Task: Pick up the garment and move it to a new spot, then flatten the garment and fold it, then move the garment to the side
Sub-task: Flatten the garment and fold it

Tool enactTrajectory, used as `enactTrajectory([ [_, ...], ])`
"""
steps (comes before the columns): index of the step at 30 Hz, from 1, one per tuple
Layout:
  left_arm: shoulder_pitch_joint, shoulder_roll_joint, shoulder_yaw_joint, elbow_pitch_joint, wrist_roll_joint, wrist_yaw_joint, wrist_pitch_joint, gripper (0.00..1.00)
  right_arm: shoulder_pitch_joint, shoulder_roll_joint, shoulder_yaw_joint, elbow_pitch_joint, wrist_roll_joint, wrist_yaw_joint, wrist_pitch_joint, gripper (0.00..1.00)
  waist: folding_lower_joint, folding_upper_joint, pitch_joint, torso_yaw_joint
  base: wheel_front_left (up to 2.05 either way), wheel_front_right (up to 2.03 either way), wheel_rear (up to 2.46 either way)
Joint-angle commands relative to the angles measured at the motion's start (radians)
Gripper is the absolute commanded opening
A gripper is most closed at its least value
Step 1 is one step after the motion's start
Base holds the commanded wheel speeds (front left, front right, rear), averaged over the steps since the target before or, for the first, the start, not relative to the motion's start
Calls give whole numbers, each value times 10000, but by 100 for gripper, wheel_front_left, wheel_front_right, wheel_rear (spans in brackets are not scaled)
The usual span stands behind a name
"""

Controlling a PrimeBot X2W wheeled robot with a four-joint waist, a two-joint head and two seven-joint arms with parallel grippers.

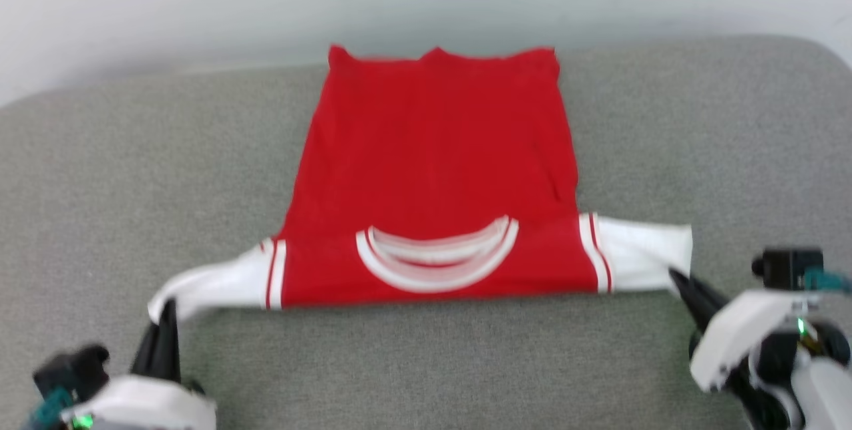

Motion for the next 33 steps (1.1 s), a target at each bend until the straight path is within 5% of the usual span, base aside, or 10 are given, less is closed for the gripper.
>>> enactTrajectory([
  [1, 704, -95, 104, -175, -25, 113, -46, 0, 852, 21, -362, -293, -114, -19, 32, 0, 4, 0, -626, -4, 0, 0, 0],
  [13, 2986, -509, -253, -1397, -35, 713, 734, 0, 4689, 1441, -2450, -2244, -1394, -19, 984, 3, 4, 0, -836, 181, 0, 0, 0],
  [15, 3030, -508, -345, -1628, 13, 723, 799, 0, 4799, 1679, -2460, -2481, -1498, -17, 1102, 42, 4, 0, -817, 183, 0, 0, 0],
  [16, 3013, -506, -399, -1721, 50, 718, 804, 0, 4764, 1748, -2435, -2632, -1546, -14, 1057, 100, 4, 0, -806, 188, 0, 0, 0],
  [24, 2244, -562, -906, -2782, 365, 724, 899, 0, 2696, 1786, -2738, -3401, -1808, -11, 188, 100, 4, 0, -120, 407, 0, 0, 0],
  [33, 813, -776, -1506, -3875, 723, 522, 685, 0, -2121, 777, -3361, -1247, -1657, -11, 2176, 100, 4, 0, 1791, 1573, 0, 0, 0],
])
